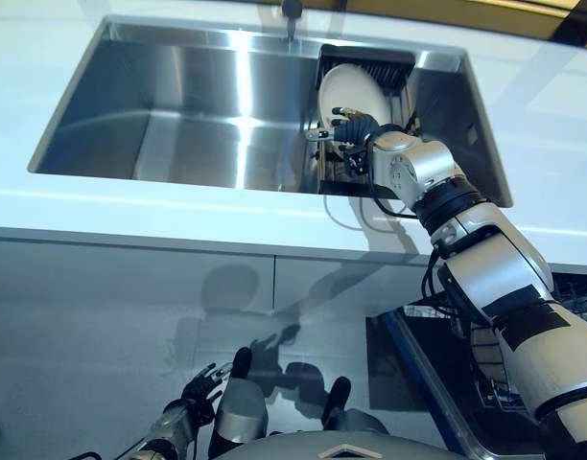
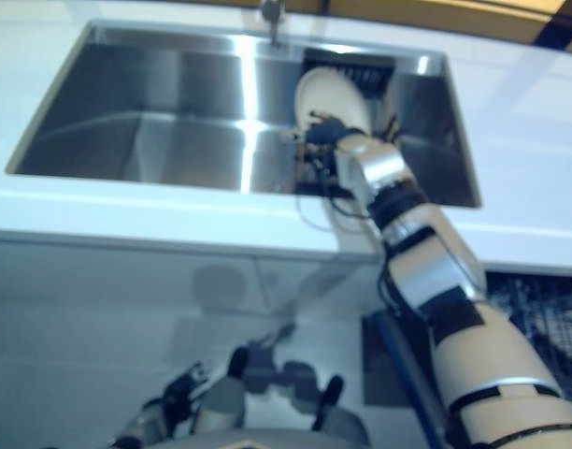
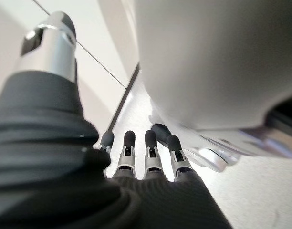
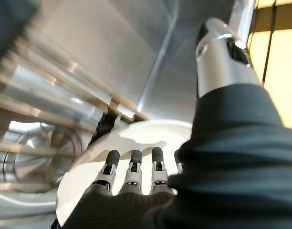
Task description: Take plates into dishwasher
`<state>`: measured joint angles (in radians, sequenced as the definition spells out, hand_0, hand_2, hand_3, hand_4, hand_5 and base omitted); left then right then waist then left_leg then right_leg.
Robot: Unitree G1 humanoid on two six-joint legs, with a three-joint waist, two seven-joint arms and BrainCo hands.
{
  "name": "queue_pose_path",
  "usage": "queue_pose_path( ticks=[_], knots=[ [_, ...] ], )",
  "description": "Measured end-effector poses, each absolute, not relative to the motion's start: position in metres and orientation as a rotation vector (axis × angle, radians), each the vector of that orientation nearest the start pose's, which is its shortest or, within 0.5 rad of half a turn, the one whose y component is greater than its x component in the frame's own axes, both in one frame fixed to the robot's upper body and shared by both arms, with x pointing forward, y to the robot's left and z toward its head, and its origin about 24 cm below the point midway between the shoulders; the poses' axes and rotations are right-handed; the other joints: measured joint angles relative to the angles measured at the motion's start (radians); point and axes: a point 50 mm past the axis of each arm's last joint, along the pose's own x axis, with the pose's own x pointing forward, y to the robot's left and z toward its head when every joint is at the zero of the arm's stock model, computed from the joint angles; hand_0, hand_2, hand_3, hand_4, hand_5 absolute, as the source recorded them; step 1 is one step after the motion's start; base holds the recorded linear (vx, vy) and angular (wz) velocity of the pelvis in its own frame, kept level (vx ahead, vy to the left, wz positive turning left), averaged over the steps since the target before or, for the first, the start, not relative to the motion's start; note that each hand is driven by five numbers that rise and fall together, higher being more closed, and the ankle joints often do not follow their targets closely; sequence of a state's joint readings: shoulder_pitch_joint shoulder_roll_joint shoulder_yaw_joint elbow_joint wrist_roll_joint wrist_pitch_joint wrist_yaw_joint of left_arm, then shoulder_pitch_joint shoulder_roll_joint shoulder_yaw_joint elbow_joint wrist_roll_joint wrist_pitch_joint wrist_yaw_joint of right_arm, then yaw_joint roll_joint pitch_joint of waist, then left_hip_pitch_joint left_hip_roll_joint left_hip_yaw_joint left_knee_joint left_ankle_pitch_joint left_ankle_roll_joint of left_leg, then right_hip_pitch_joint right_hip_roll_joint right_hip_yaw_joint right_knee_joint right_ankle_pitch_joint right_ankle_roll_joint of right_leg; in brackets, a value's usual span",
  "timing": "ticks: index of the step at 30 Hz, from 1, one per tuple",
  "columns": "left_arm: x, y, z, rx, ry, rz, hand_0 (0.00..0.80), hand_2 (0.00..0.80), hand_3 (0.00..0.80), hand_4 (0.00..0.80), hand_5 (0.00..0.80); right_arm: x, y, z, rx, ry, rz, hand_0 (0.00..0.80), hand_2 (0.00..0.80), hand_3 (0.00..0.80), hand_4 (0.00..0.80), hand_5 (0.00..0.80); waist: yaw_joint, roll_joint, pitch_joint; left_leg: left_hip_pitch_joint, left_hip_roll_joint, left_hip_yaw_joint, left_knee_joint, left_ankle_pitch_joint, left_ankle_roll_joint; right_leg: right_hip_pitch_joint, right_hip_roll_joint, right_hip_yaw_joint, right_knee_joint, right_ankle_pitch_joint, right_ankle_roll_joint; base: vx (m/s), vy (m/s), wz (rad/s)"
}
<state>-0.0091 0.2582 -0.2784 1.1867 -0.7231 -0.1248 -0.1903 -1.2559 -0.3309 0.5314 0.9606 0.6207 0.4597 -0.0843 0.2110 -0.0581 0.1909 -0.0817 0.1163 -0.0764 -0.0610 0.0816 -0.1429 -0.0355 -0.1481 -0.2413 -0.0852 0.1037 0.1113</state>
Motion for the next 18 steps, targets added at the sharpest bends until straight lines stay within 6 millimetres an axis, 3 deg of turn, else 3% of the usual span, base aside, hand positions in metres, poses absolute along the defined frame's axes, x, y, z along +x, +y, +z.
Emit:
queue_pose_path(
  ticks=[13, 14, 17, 18],
  knots=[
    [0.1214, 0.2170, -0.1508, -0.322, 0.966, 0.154, 0.000, 0.000, 0.000, 0.000, 0.000, 0.4197, -0.1119, 0.1859, -0.279, 0.298, 0.138, 0.000, 0.000, 0.000, 0.000, 0.000, 0.001, 0.012, 0.010, 0.000, 0.000, -0.010, 0.000, 0.000, 0.000, 0.007, 0.000, -0.012, -0.003, -0.002, 0.000, -0.001, 0.002, 0.02],
    [0.1214, 0.2170, -0.1508, -0.322, 0.966, 0.154, 0.000, 0.000, 0.000, 0.000, 0.000, 0.4198, -0.1119, 0.1857, -0.292, 0.297, 0.138, 0.075, 0.075, 0.075, 0.075, 0.075, 0.001, 0.012, 0.010, 0.000, 0.000, -0.010, 0.000, 0.000, 0.000, 0.007, 0.000, -0.012, -0.003, -0.002, 0.000, 0.000, 0.000, 0.00],
    [0.1215, 0.2170, -0.1508, -0.322, 0.966, 0.154, 0.000, 0.000, 0.000, 0.000, 0.000, 0.4202, -0.1141, 0.1863, -0.343, 0.288, 0.122, 0.144, 0.144, 0.144, 0.144, 0.144, 0.001, 0.012, 0.010, 0.000, 0.000, -0.010, 0.000, 0.000, 0.000, 0.007, 0.000, -0.012, -0.002, -0.002, 0.000, 0.000, 0.000, 0.00],
    [0.1215, 0.2170, -0.1508, -0.322, 0.966, 0.154, 0.000, 0.000, 0.000, 0.000, 0.000, 0.4203, -0.1151, 0.1864, -0.361, 0.287, 0.117, 0.245, 0.245, 0.245, 0.245, 0.245, 0.000, 0.012, 0.010, 0.000, 0.000, -0.010, 0.000, 0.000, 0.000, 0.007, 0.000, -0.012, -0.002, -0.002, 0.000, 0.030, -0.014, -0.01]
  ],
)
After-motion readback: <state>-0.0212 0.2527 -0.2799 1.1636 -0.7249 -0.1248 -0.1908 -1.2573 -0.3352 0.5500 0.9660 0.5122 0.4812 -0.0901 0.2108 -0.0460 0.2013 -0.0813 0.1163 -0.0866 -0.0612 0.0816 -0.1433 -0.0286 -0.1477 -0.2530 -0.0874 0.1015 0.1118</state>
